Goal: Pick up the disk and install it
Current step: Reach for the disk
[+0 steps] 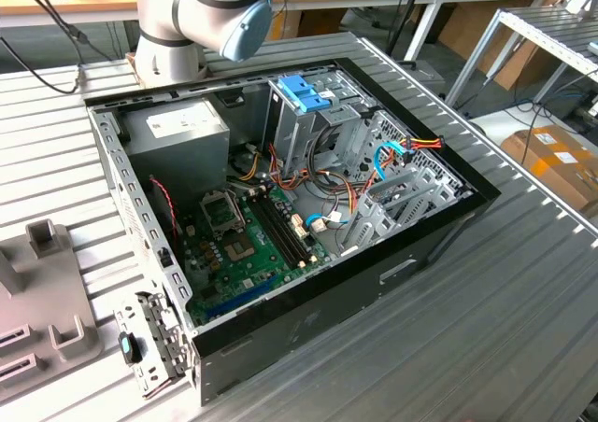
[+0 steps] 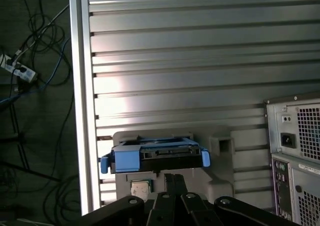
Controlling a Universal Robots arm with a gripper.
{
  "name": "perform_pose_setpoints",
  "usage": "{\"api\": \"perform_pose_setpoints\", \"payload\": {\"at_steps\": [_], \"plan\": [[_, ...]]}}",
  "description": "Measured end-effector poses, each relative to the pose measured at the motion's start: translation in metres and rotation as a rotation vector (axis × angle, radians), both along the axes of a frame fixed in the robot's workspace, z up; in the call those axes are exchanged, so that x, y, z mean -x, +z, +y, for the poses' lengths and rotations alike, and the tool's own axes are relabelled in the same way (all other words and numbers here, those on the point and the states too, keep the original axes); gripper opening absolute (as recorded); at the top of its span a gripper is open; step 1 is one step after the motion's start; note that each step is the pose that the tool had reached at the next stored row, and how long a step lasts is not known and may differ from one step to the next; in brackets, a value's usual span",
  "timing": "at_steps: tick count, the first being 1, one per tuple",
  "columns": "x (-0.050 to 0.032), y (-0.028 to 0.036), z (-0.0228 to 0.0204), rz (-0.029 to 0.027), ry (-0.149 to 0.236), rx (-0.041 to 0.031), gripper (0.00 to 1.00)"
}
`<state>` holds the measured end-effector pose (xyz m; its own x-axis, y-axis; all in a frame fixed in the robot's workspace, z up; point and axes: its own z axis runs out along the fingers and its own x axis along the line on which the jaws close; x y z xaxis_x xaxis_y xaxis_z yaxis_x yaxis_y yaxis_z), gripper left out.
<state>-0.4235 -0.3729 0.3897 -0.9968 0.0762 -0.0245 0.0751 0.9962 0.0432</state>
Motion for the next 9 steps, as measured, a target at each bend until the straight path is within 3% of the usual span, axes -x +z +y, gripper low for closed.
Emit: {"api": "perform_pose_setpoints", "payload": {"at_steps": [9], "plan": [[0.0189, -0.0002, 0.0000, 0.0000, 0.000, 0.0000, 0.11]]}}
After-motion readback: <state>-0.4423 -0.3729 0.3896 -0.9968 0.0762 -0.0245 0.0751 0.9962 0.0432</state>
